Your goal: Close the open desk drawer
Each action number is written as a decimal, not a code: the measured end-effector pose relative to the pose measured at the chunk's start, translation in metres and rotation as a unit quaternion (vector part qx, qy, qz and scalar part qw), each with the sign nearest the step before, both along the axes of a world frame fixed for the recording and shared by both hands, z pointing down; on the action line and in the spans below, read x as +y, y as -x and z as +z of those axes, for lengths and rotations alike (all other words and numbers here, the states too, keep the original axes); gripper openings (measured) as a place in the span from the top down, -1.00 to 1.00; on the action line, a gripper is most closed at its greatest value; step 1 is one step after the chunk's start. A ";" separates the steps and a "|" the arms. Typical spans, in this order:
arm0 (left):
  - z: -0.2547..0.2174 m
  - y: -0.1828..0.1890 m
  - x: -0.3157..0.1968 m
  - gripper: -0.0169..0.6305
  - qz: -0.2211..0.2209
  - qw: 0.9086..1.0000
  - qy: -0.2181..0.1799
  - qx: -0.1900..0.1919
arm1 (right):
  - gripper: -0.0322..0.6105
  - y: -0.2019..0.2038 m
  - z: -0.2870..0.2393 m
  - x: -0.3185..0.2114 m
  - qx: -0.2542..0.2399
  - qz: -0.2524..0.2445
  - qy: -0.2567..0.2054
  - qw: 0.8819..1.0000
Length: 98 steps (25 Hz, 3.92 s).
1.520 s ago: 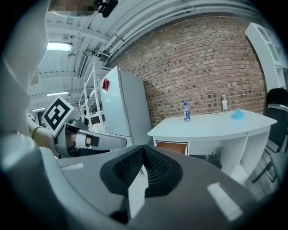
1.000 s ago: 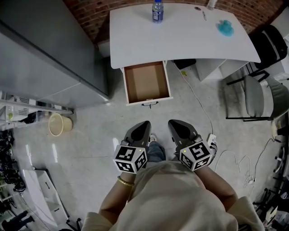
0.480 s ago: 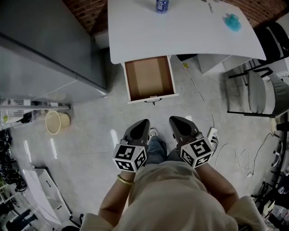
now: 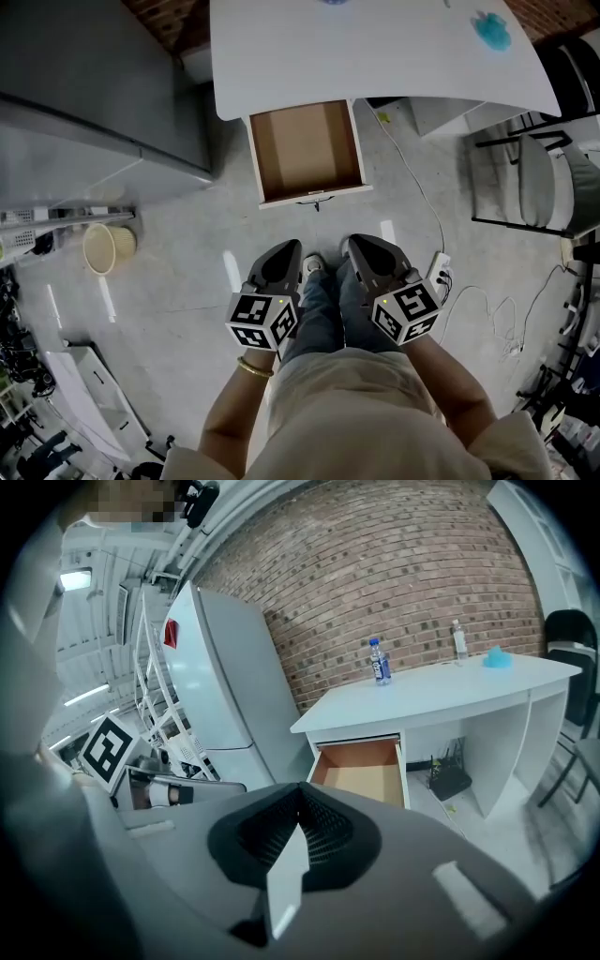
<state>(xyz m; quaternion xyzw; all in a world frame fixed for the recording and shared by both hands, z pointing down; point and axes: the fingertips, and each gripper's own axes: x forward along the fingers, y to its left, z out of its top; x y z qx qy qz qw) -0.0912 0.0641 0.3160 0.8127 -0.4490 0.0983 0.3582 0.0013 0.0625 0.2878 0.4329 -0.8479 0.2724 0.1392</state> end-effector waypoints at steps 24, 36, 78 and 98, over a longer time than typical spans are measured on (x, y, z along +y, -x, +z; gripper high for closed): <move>0.157 0.007 -0.025 0.96 -0.074 0.996 0.050 0.029 | 0.89 0.004 0.158 -0.024 -0.029 0.002 0.058 0.998; 0.213 -0.001 -0.037 0.95 -0.064 0.996 0.059 0.029 | 0.85 -0.003 0.227 -0.049 -0.041 0.025 0.082 0.995; 0.280 -0.023 -0.086 0.28 -0.021 0.995 0.062 0.075 | 0.41 0.007 0.309 -0.090 -0.048 0.006 0.098 0.994; 0.270 -0.018 -0.089 0.38 -0.041 0.994 0.068 0.076 | 0.42 0.007 0.297 -0.092 -0.055 0.006 0.106 0.993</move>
